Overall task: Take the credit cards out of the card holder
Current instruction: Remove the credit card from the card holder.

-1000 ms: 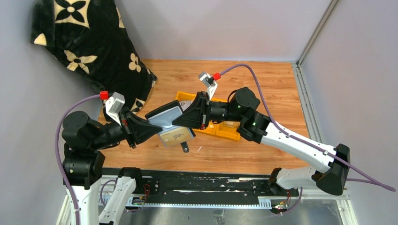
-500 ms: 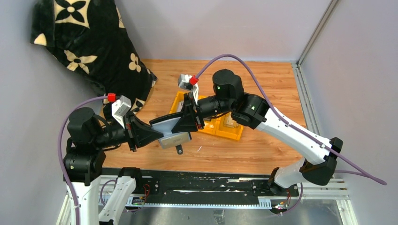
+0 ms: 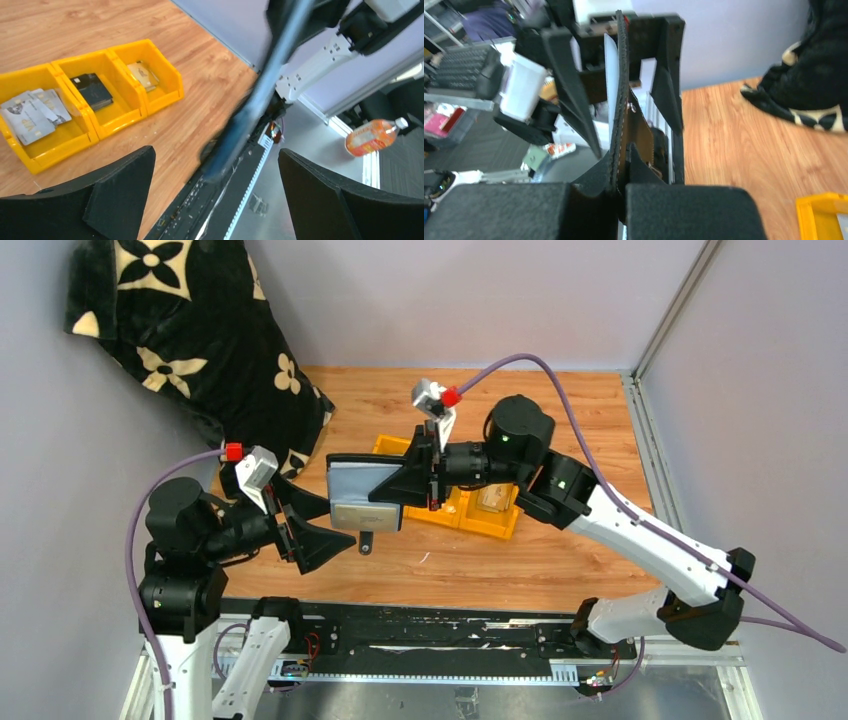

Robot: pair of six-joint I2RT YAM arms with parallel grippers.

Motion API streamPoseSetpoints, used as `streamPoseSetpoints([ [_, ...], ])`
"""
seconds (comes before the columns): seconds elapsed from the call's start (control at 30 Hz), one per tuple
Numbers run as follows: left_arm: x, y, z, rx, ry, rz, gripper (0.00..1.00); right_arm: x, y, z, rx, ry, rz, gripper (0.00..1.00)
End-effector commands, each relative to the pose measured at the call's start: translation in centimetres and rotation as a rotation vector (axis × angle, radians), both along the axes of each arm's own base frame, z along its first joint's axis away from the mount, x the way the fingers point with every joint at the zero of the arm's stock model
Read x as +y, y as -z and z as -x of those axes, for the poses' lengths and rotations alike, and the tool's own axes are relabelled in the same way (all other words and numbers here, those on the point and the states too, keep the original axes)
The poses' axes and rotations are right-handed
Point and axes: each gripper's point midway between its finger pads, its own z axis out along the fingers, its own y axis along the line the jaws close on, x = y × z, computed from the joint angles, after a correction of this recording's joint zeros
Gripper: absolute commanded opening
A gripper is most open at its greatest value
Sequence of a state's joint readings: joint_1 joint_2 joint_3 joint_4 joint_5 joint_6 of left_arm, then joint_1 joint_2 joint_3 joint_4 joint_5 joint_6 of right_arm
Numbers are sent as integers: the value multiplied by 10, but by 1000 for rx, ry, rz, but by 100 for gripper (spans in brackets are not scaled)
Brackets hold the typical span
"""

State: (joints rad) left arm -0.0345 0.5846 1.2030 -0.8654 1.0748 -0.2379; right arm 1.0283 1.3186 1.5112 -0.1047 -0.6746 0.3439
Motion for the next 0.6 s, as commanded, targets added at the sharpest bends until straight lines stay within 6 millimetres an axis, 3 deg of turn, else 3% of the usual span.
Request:
streamPoseSetpoints([
  [0.0, 4, -14, -8, -66, -98, 51, 100, -15, -69, 13, -8, 10, -264, 0],
  [0.33, -7, -53, 3, -58, -16, 226, 100, -12, -75, 9, 122, 22, -373, 0],
  [0.43, -8, -56, 7, -86, -12, 260, 100, -9, -73, 7, 164, 22, -405, 0],
  [0.57, -3, -52, -2, -109, -73, 269, 86, -7, -70, 5, 191, 36, -432, 0],
])
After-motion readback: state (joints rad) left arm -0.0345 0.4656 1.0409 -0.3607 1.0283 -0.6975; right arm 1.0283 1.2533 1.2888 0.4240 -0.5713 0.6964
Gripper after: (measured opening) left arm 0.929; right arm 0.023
